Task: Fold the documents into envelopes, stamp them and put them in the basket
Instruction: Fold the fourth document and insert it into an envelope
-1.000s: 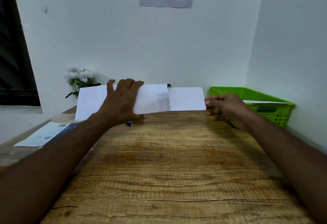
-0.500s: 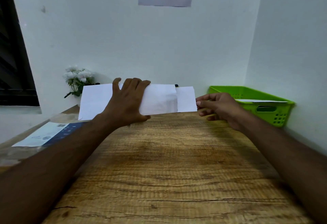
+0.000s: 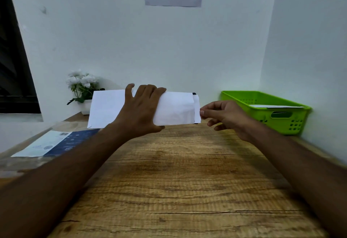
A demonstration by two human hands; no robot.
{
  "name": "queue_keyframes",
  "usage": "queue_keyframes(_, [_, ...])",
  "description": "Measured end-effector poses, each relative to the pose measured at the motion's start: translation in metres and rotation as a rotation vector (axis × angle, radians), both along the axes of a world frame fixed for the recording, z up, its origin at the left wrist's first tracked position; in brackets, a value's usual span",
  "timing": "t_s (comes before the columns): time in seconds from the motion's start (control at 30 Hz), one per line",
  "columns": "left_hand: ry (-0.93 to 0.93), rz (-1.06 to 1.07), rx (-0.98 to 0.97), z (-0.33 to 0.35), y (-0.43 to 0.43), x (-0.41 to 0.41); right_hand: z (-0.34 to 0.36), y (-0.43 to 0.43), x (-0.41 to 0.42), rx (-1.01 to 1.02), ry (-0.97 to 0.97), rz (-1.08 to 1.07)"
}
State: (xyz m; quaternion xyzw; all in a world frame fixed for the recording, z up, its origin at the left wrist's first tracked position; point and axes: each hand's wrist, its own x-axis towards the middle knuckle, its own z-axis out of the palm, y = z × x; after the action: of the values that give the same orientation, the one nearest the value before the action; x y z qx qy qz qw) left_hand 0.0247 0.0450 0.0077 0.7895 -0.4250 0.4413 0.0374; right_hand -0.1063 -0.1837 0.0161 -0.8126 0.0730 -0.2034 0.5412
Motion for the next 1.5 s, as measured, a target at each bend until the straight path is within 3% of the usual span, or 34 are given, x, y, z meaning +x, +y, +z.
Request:
queue_keyframes(0.37, [0.036,0.015,0.032,0.000,-0.004,-0.004,-0.001,0.005,0.002,-0.019,-0.069,0.047])
queue_keyframes(0.5, [0.045,0.039,0.066,0.000,-0.004,-0.004,0.000,0.006,0.003,0.048,-0.154,-0.064])
queue_keyframes(0.7, [0.014,0.049,0.104,-0.001,-0.007,-0.007,0.000,0.008,0.001,0.100,-0.010,0.046])
queue_keyframes(1.0, [-0.079,0.092,0.118,-0.003,-0.005,-0.003,0.003,0.015,-0.002,0.105,-0.151,0.025])
queue_keyframes(1.5, [-0.120,0.055,0.092,0.001,-0.010,-0.018,0.002,0.014,-0.001,0.235,-0.127,0.036])
